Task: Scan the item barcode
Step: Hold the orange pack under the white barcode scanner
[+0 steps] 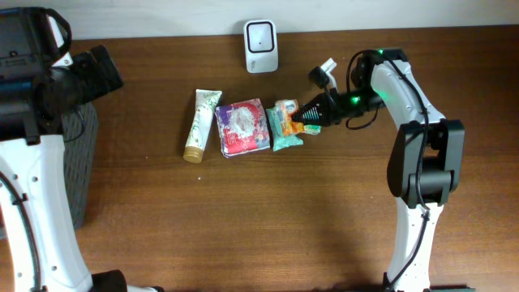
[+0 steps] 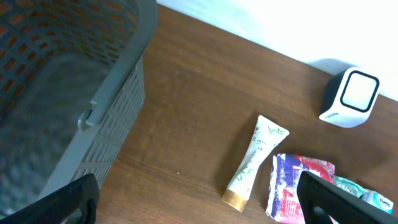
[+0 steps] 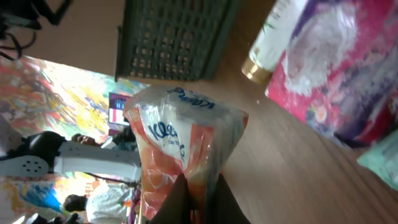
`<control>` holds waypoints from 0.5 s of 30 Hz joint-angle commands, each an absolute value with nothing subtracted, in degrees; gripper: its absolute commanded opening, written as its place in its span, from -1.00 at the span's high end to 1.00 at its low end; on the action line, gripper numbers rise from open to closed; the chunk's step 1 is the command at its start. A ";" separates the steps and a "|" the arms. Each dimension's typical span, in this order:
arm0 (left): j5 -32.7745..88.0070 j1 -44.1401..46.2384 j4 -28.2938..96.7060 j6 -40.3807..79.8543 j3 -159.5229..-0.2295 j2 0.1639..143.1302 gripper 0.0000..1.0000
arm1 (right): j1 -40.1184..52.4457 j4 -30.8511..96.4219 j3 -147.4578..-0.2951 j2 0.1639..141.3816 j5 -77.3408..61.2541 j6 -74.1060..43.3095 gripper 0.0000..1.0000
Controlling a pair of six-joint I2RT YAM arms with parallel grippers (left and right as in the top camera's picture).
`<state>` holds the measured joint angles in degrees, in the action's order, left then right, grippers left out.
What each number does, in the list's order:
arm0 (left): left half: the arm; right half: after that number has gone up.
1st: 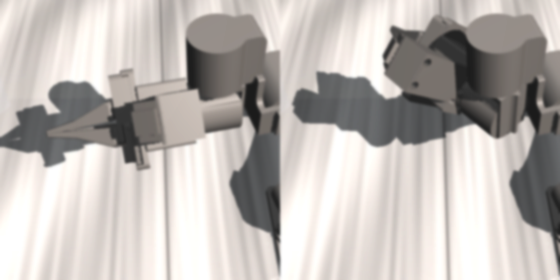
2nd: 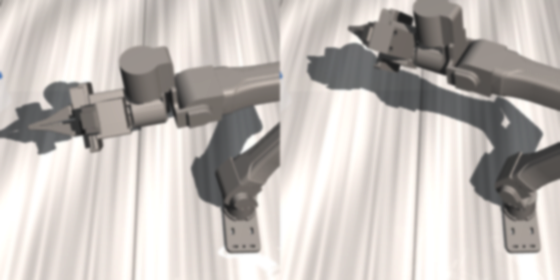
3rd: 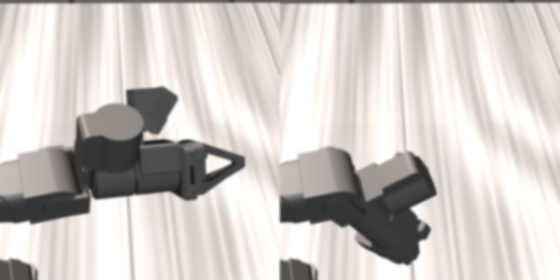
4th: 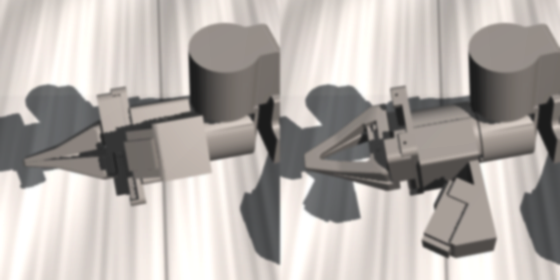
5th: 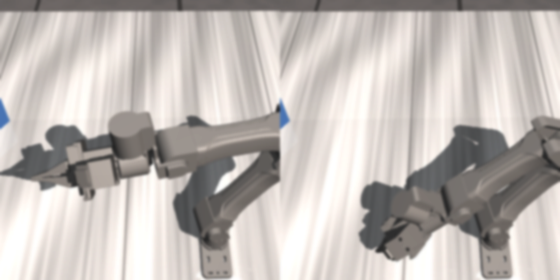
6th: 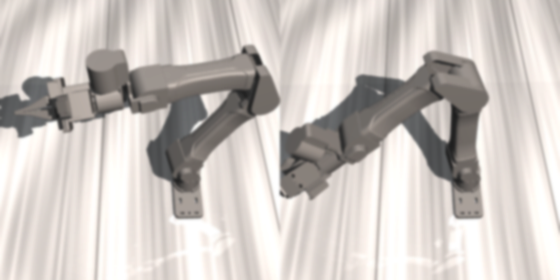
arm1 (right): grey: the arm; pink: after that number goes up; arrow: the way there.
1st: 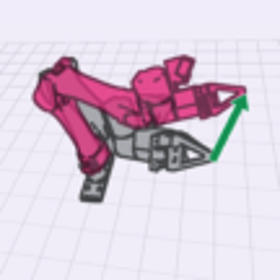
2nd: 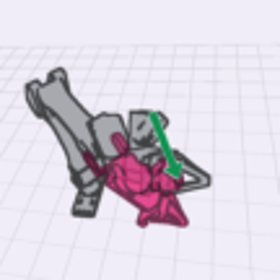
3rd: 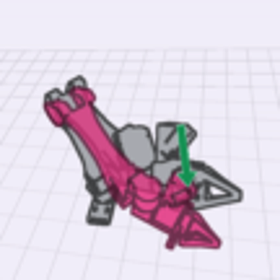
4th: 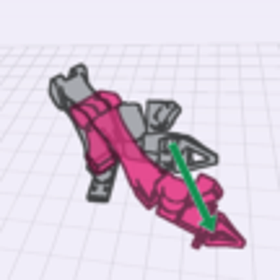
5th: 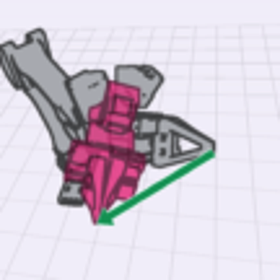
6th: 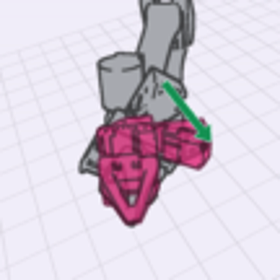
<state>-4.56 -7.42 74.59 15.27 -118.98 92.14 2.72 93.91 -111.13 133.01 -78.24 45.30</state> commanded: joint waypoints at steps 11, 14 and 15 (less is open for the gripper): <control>-4.80 -7.57 74.70 15.81 -119.20 91.70 -0.99 | 6.42 86.65 -111.55 131.07 -88.90 46.04 0.92; -4.80 -7.57 74.67 15.81 -119.20 91.70 -0.99 | 6.35 86.50 -111.79 131.07 -87.50 46.04 0.92; -4.80 -7.57 74.70 15.81 -119.20 91.70 -0.99 | 6.37 86.48 -112.22 131.07 -84.60 45.98 0.92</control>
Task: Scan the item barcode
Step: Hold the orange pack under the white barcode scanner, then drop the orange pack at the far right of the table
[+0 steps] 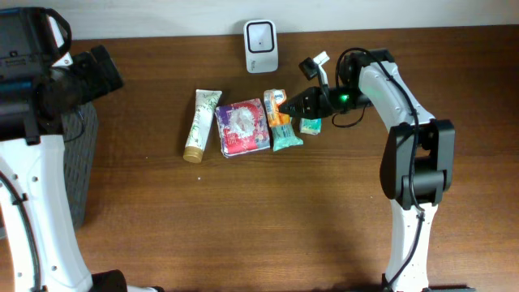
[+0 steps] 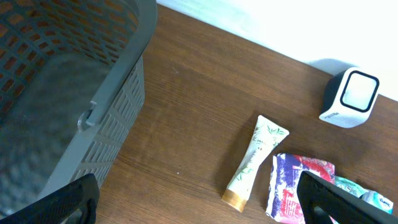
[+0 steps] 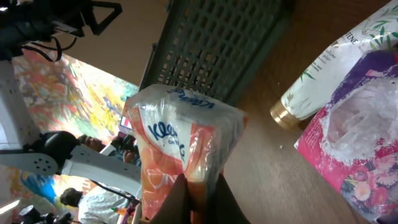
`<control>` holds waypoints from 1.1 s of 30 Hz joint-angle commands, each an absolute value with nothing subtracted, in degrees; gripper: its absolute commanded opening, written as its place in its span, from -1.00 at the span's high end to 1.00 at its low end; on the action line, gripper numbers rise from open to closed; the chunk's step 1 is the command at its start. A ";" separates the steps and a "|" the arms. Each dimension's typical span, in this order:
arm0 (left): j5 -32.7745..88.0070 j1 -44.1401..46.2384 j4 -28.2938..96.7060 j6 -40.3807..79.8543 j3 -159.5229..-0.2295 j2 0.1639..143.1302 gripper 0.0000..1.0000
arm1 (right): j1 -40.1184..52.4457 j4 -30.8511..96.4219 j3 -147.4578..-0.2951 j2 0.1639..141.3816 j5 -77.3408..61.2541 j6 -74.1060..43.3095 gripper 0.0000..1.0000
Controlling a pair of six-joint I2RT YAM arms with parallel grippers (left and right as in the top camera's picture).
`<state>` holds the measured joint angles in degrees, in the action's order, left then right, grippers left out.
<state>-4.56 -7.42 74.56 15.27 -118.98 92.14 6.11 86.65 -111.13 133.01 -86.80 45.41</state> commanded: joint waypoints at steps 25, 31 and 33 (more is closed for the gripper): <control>-4.80 -7.57 74.67 15.81 -119.20 91.70 -0.98 | 21.17 14.20 -131.52 145.67 9.78 32.60 0.92; -4.78 -7.57 74.67 15.81 -119.20 91.70 -0.99 | 18.87 15.77 -133.51 141.08 24.14 12.38 0.92; -4.78 -7.57 74.67 15.81 -119.20 91.70 -0.99 | 13.54 22.35 -133.84 135.63 23.27 -0.58 0.92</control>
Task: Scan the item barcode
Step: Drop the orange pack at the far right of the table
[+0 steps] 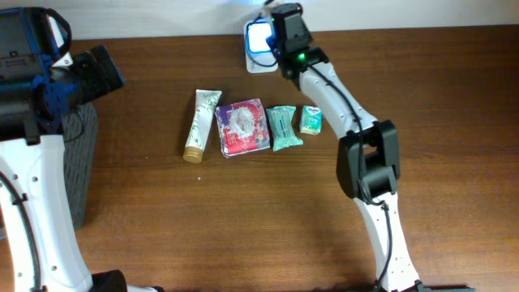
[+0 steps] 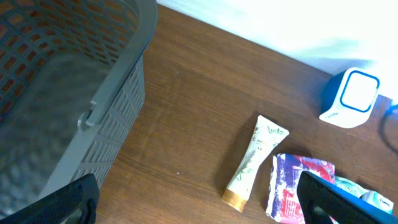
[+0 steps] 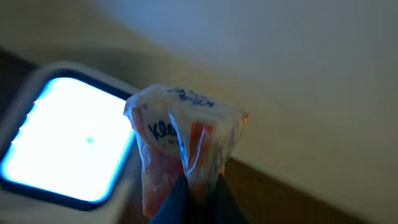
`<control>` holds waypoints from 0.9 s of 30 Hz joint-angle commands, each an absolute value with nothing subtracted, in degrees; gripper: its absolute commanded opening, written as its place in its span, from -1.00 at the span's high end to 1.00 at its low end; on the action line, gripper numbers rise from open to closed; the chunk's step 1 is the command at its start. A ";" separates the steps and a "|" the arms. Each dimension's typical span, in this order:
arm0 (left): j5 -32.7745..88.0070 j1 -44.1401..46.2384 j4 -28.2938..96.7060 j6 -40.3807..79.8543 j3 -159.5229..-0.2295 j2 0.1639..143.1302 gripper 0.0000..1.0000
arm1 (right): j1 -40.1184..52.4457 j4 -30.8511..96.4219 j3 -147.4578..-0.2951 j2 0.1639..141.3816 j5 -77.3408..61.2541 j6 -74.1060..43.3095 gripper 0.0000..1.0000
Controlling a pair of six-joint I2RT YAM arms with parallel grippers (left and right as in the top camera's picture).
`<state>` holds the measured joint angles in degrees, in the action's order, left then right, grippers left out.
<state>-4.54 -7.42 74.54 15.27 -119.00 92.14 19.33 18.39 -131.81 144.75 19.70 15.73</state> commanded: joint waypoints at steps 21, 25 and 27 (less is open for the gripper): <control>-4.80 -7.57 76.16 15.81 -119.20 91.70 -0.99 | -37.15 46.61 -114.43 131.70 11.73 -14.22 -0.47; -4.80 -7.57 76.16 15.81 -119.20 91.70 -0.99 | -35.88 51.94 -115.96 126.65 3.51 -14.22 -0.55; -4.80 -7.57 76.16 15.81 -119.20 91.70 -0.98 | -34.68 54.35 -116.60 121.21 -8.21 -14.22 -0.57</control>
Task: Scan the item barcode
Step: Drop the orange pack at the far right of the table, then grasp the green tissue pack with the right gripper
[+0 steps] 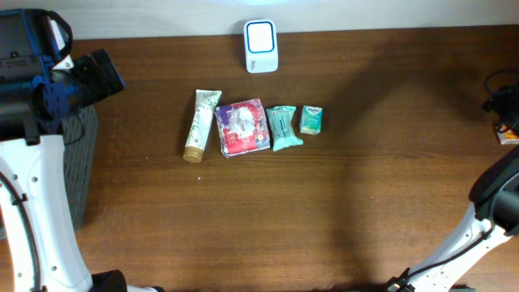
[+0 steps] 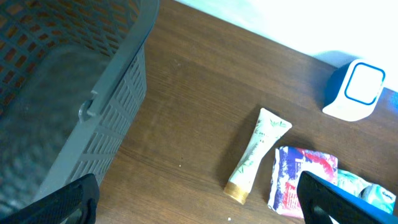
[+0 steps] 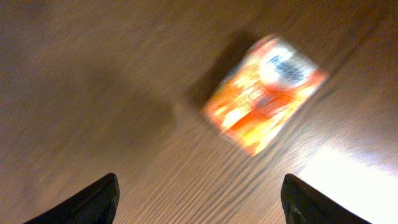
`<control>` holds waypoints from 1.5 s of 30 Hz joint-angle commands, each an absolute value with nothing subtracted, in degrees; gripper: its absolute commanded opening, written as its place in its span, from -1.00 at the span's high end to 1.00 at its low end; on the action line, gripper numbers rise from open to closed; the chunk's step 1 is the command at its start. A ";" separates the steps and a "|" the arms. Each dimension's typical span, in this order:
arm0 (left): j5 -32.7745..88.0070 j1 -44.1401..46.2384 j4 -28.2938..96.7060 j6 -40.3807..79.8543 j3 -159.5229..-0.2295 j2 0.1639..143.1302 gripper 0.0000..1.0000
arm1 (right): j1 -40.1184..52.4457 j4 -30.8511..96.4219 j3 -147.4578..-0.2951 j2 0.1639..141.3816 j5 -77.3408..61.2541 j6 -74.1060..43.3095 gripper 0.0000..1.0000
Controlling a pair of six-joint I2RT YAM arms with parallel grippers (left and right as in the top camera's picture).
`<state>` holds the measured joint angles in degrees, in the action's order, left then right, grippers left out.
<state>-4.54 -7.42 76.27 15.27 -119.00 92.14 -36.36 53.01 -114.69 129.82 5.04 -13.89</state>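
Observation:
The orange tissue pack [image 3: 264, 93] lies blurred on the wooden table, and it shows at the far right edge in the overhead view [image 1: 509, 136]. My right gripper [image 3: 199, 205] hangs open above it, apart from it, with nothing between its fingers [image 3: 93, 199]. The white scanner [image 1: 261, 36] stands at the table's back edge, far left of that pack. My left gripper [image 2: 199, 208] is open over the table's left side, holding nothing.
A row lies in front of the scanner: a cream tube [image 1: 201, 124], a purple-red pack [image 1: 242, 126], a teal pack [image 1: 284, 127] and a small green pack [image 1: 310, 120]. A grey basket [image 2: 62, 93] stands at the left edge.
My right gripper held the orange pack in front of the scanner. Now it is at the table's far right, open, and the pack lies on the table below it.
My right gripper held the orange tissue pack just right of the row of items, then nearer the scanner, then right in front of the scanner. Now the pack lies let go at the far right. The left arm stayed near the basket.

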 commanded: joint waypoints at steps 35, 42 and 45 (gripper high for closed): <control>-4.80 -7.57 76.16 15.81 -119.20 91.70 -0.99 | 5.98 51.75 -99.44 132.55 -23.40 -9.52 -0.08; -4.80 -7.57 76.16 15.81 -119.20 91.70 -0.99 | 5.54 49.06 -96.53 132.27 -36.05 -9.21 0.92; -4.80 -7.57 76.16 15.81 -119.20 91.70 -0.99 | 2.96 49.01 -97.84 131.98 -62.70 -3.09 0.92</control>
